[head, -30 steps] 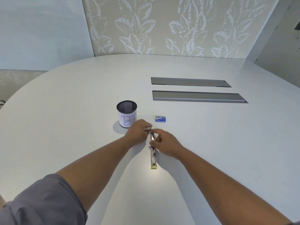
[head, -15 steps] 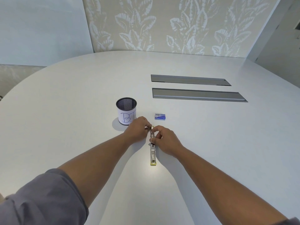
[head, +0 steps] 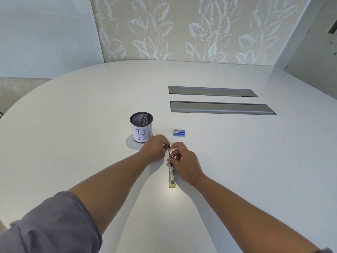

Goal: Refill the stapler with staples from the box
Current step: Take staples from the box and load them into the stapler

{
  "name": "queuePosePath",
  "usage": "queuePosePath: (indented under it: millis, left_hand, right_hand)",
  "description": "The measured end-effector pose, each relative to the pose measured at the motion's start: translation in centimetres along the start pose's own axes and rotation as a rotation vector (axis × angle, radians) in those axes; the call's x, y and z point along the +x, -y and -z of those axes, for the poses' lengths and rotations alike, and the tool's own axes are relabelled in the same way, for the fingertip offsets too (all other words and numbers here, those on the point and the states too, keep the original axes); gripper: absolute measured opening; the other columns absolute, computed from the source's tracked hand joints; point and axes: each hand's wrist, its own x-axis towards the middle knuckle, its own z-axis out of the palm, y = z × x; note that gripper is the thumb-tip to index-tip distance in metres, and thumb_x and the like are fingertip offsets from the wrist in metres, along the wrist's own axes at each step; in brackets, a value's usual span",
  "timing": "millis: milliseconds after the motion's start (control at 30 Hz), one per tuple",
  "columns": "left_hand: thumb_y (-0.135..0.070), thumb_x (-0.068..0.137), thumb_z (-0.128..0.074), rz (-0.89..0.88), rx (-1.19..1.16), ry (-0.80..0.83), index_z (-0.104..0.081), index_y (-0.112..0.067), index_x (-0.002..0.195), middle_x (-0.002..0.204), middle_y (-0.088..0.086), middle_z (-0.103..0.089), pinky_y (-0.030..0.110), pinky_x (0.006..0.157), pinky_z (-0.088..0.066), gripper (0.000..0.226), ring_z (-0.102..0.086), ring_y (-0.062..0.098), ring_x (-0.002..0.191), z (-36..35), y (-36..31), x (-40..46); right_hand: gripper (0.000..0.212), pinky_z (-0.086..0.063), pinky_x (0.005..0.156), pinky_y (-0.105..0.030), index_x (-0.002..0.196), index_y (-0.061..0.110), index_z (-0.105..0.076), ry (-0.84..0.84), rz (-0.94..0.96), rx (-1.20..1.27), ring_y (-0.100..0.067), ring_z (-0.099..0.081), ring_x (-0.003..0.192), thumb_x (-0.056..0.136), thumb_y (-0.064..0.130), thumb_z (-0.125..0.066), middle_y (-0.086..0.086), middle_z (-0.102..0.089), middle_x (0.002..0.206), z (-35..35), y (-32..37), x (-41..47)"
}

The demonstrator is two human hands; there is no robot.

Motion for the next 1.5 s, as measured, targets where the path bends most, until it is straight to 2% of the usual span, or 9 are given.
queuePosePath:
  millis: [133,333,467,600,667,800,1067,1300,1500]
  left_hand:
    - [-0.011,0.092,-0.061,0.016,-0.002,0.003,-0.076,-0.007,0.101,0.111,0.008,-0.072,0.038,0.093,-0.049,0.018,-0.062,0.025,0.112,-0.1,0.0,0.0]
    - [-0.014,0.092,-0.060,0.106,-0.096,-0.008,-0.076,-0.008,0.097,0.107,0.003,-0.072,0.030,0.089,-0.047,0.018,-0.062,0.019,0.106,0.1,-0.3,0.0]
    - [-0.019,0.093,-0.057,0.212,-0.182,0.036,-0.052,-0.009,0.062,0.072,0.004,-0.055,0.032,0.066,-0.038,0.033,-0.051,0.023,0.073,0.8,-0.8,0.3]
    - [-0.019,0.091,-0.061,0.256,-0.207,0.047,-0.049,-0.013,0.055,0.057,-0.004,-0.048,0.027,0.059,-0.034,0.038,-0.047,0.020,0.064,1.2,-1.4,0.8]
    - [-0.019,0.087,-0.064,0.282,-0.224,0.045,-0.058,-0.014,0.056,0.058,-0.008,-0.055,0.026,0.060,-0.037,0.032,-0.052,0.018,0.065,1.1,-1.5,1.0]
    - [-0.018,0.081,-0.070,0.331,-0.317,0.020,-0.073,-0.011,0.067,0.073,0.003,-0.071,0.024,0.060,-0.042,0.016,-0.058,0.015,0.065,0.7,-1.5,1.3]
    - [-0.004,0.076,-0.076,0.477,-0.513,0.054,-0.071,-0.011,0.073,0.064,0.001,-0.063,0.022,0.052,-0.041,0.009,-0.052,0.016,0.056,1.0,-1.9,1.6]
    - [0.002,0.068,-0.082,0.574,-0.583,0.099,-0.065,-0.008,0.100,0.084,0.005,-0.059,0.029,0.065,-0.044,0.038,-0.052,0.022,0.075,1.4,-2.1,1.3]
    - [0.007,0.069,-0.078,0.482,-0.496,0.106,-0.065,-0.013,0.075,0.074,0.002,-0.064,0.026,0.063,-0.045,0.024,-0.056,0.018,0.071,1.5,-2.4,0.8]
  right_hand:
    - [0.016,-0.050,0.070,-0.029,0.091,0.030,-0.062,0.023,0.013,0.025,-0.003,-0.064,0.070,0.087,0.018,-0.072,0.015,-0.065,0.077,0.0,-0.5,-0.4]
    - [0.017,-0.048,0.075,-0.023,0.096,0.025,-0.068,-0.012,0.059,0.051,-0.003,-0.060,0.079,0.085,0.015,-0.076,0.006,-0.065,0.099,0.1,-1.2,-0.7]
    - [0.014,-0.052,0.077,-0.032,0.097,0.021,-0.069,-0.035,0.071,0.035,-0.013,-0.062,0.080,0.085,0.014,-0.073,0.002,-0.065,0.098,-0.1,-1.2,-0.8]
    - [0.012,-0.053,0.077,-0.037,0.096,0.019,-0.068,-0.040,0.085,0.013,-0.020,-0.063,0.081,0.086,0.014,-0.070,0.001,-0.065,0.096,-0.3,-1.2,-0.8]
    - [0.010,-0.051,0.076,-0.033,0.096,0.018,-0.068,-0.049,0.096,-0.021,-0.016,-0.059,0.080,0.087,0.016,-0.071,0.002,-0.064,0.096,-0.4,-1.3,-0.7]
    - [0.007,-0.045,0.072,-0.026,0.095,0.016,-0.068,-0.056,0.128,-0.062,-0.009,-0.054,0.079,0.089,0.019,-0.070,0.004,-0.062,0.098,-0.5,-1.6,-0.6]
    - [0.012,-0.046,0.074,-0.026,0.101,0.018,-0.069,-0.063,0.129,-0.070,-0.008,-0.054,0.081,0.090,0.022,-0.069,0.006,-0.061,0.101,-0.7,-1.9,-0.5]
    - [0.013,-0.049,0.073,-0.027,0.101,0.026,-0.064,-0.047,0.070,-0.016,-0.004,-0.059,0.075,0.090,0.025,-0.070,0.013,-0.058,0.097,-0.6,-1.7,-0.5]
    - [0.018,-0.041,0.066,-0.021,0.092,0.031,-0.056,-0.063,0.051,-0.011,0.001,-0.054,0.075,0.087,0.024,-0.072,0.013,-0.056,0.087,-0.4,-1.6,-0.6]
